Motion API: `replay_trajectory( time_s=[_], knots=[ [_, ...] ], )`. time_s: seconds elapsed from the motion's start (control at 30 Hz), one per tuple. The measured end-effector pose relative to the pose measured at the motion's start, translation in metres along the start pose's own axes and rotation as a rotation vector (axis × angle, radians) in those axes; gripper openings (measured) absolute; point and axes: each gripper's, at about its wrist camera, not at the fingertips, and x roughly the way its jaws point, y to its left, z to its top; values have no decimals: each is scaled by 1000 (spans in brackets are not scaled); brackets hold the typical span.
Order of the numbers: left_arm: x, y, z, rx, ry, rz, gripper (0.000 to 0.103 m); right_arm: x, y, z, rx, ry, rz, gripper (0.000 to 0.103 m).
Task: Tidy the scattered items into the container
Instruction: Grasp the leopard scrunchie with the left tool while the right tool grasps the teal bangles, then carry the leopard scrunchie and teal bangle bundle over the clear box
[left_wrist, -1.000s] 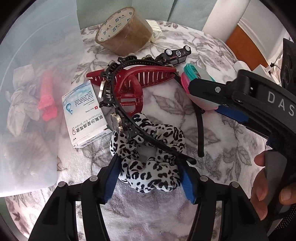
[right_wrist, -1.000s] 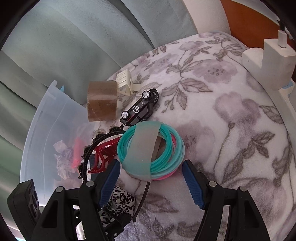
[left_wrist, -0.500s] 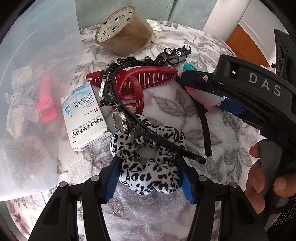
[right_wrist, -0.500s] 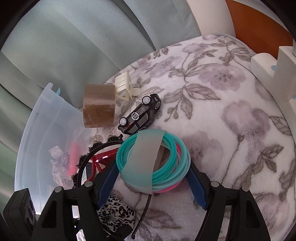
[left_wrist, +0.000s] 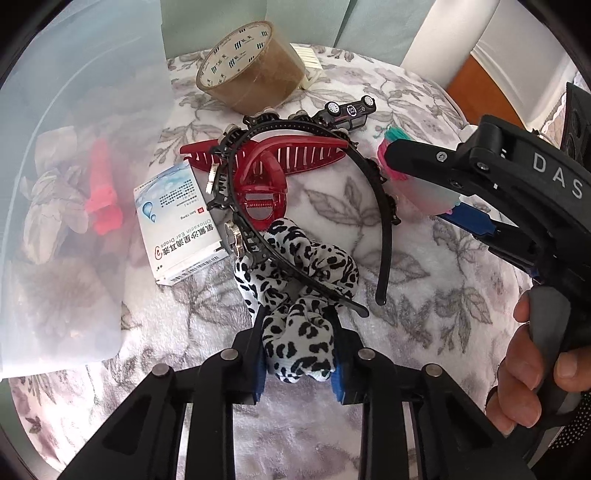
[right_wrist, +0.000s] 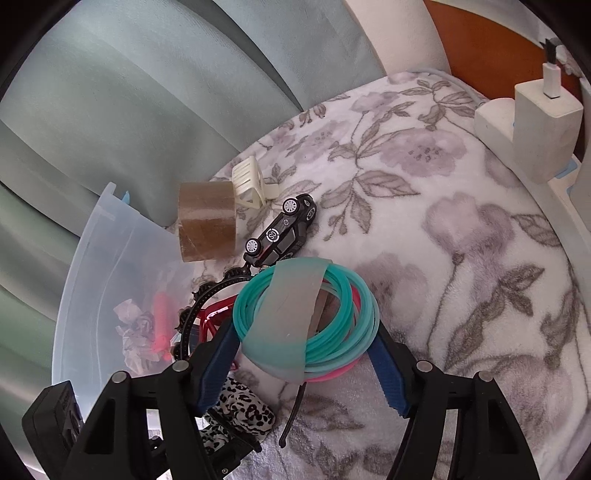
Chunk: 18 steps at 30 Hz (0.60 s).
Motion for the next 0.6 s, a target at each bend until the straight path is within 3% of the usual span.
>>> replay_trajectory(
  time_s=[0.3,0.6],
  knots=[
    [-22,-1,-15,-7,-10,-24,27,-33,8,-12,6,-35,14,73],
    [-54,-9,-33,-2,-74,-38,27,-69,26,-26,-19,-83,22,73]
  ],
)
